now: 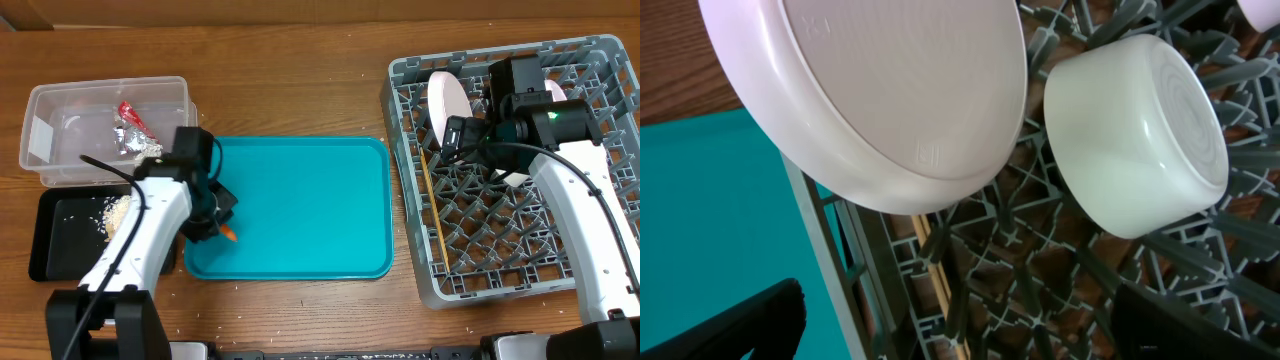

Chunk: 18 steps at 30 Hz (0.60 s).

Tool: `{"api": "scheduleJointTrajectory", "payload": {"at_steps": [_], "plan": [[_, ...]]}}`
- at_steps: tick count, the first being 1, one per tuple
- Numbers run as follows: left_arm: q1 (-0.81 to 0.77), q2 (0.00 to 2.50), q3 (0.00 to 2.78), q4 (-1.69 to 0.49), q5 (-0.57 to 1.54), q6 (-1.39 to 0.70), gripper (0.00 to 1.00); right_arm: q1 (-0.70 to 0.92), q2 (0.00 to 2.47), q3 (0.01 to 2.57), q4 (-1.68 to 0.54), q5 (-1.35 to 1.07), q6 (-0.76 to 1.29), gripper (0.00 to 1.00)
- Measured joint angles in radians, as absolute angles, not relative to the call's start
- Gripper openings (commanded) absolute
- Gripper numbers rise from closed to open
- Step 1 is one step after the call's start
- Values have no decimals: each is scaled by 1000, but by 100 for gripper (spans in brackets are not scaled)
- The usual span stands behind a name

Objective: Sort waste into correct bins and load items into the dishwasher
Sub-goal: 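Carry the carrot left over the black tray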

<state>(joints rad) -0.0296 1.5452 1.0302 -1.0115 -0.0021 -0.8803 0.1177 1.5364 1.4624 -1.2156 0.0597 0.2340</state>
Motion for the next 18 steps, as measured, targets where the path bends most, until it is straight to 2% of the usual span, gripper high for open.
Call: {"api": "scheduleJointTrajectory", "payload": {"at_steps": [8, 12, 14, 18], "plan": [[143, 1545, 1069, -1089, -47, -855, 11, 118, 1536, 1462, -1234, 60, 234, 100], [273, 1545, 1069, -1074, -56, -828, 9, 118, 1536, 1462, -1236, 60, 234, 100], [358, 1545, 1069, -1058, -65, -802, 4, 118, 1536, 1462, -1236, 59, 234, 100], [460, 1545, 1069, -1032, -66, -781, 5, 118, 1536, 1462, -1238, 59, 234, 100]]}}
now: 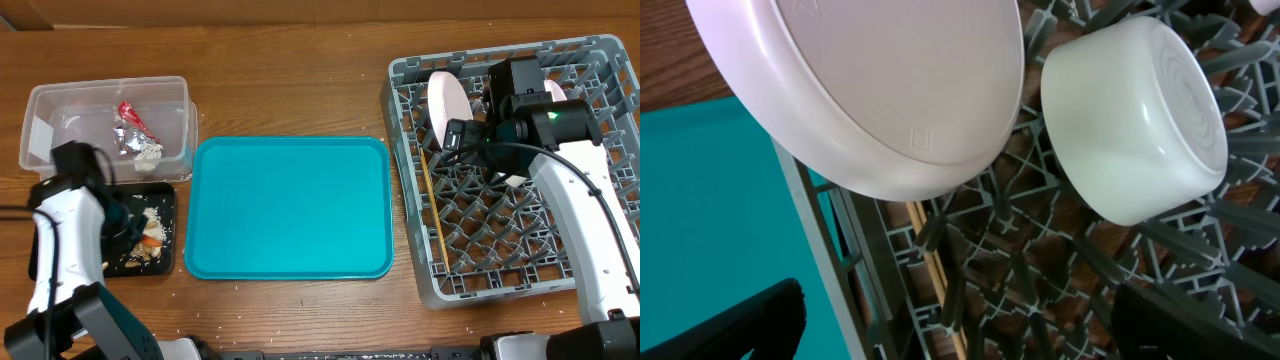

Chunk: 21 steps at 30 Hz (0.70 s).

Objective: Sort waste into correct bins and load items into the dishwasher
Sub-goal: 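Carry the carrot left over the black tray, then lower the carrot onto the black tray and open the left gripper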

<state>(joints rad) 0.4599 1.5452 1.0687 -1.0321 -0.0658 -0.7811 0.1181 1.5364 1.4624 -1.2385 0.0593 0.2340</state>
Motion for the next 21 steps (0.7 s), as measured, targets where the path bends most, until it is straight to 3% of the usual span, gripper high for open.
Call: {"api": "scheduleJointTrajectory", "payload": {"at_steps": [6, 21], "plan": [[563, 1545, 1069, -981, -75, -776, 6, 118, 1536, 1462, -1243, 59, 234, 100], [569, 1546, 1069, -917, -99, -774, 6, 118, 1536, 1462, -1250, 59, 234, 100]]}}
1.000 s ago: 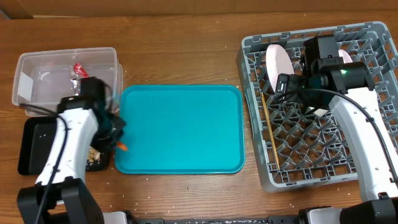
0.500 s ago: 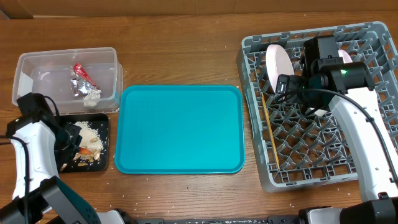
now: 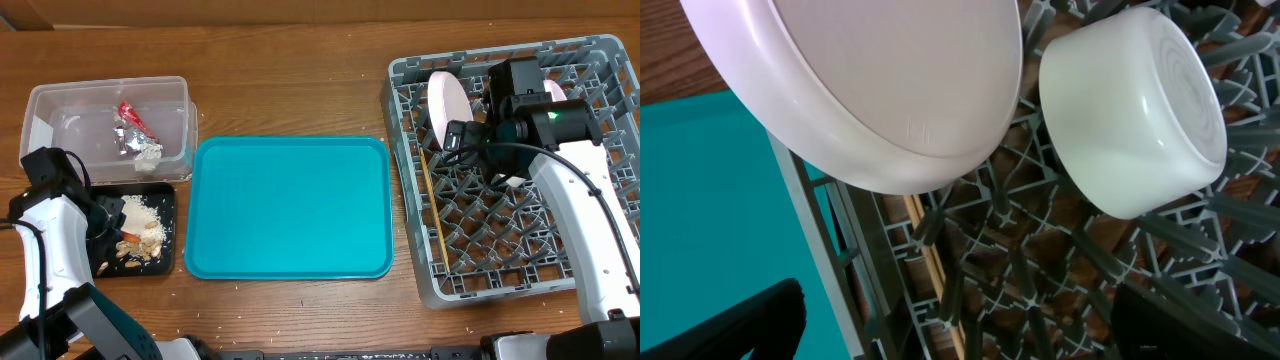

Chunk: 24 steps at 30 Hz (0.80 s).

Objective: Sort waste into correct bins and load items into the dishwasher
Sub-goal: 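Lower the carrot onto the black tray and open the left gripper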

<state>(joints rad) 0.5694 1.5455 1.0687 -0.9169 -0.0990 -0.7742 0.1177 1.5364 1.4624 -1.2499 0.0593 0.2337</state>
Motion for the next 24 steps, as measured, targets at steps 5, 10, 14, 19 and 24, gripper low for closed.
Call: {"api": "scheduleJointTrajectory", "payload": {"at_steps": [5, 10, 14, 19, 24], "plan": [[569, 1588, 1069, -909, -110, -774, 5, 118, 1536, 1462, -1251, 59, 234, 100], [569, 1679, 1068, -905, -118, -774, 5, 118, 1536, 1462, -1252, 59, 234, 100], [569, 1736, 1068, -904, -117, -774, 6, 118, 1536, 1462, -1253, 59, 235, 100], [569, 1750, 1068, -904, -117, -774, 9, 118, 1536, 1462, -1253, 59, 234, 100], [569, 1751, 1068, -904, -117, -759, 36, 118, 1536, 1462, -1254, 60, 235, 100]]}}
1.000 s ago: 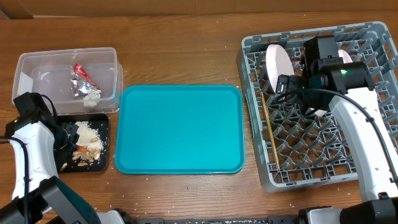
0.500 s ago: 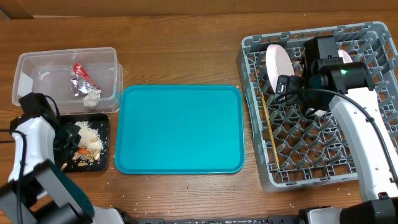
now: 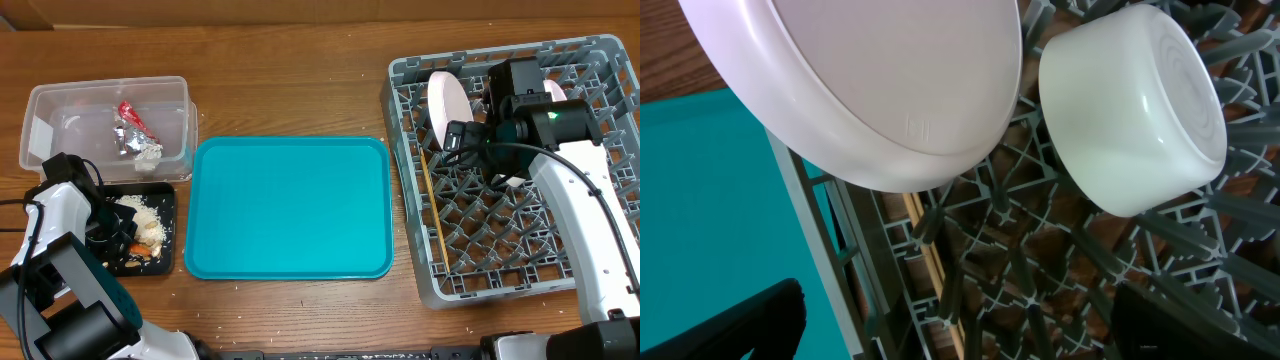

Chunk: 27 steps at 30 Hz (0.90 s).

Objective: Sort waste into correct bins and load items into the dishwasher
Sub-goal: 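Lower the carrot onto the black tray and open the left gripper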

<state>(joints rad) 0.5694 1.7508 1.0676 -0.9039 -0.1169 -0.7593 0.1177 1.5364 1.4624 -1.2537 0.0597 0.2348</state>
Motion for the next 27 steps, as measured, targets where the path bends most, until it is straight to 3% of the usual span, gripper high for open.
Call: {"api": "scheduleJointTrajectory", "payload": {"at_steps": [7, 27], "plan": [[569, 1751, 1068, -921, -116, -742, 43, 118, 1536, 1462, -1254, 60, 234, 100], [547, 1740, 1352, -1187, 157, -564, 41, 118, 1536, 1462, -1256, 59, 234, 100]]}}
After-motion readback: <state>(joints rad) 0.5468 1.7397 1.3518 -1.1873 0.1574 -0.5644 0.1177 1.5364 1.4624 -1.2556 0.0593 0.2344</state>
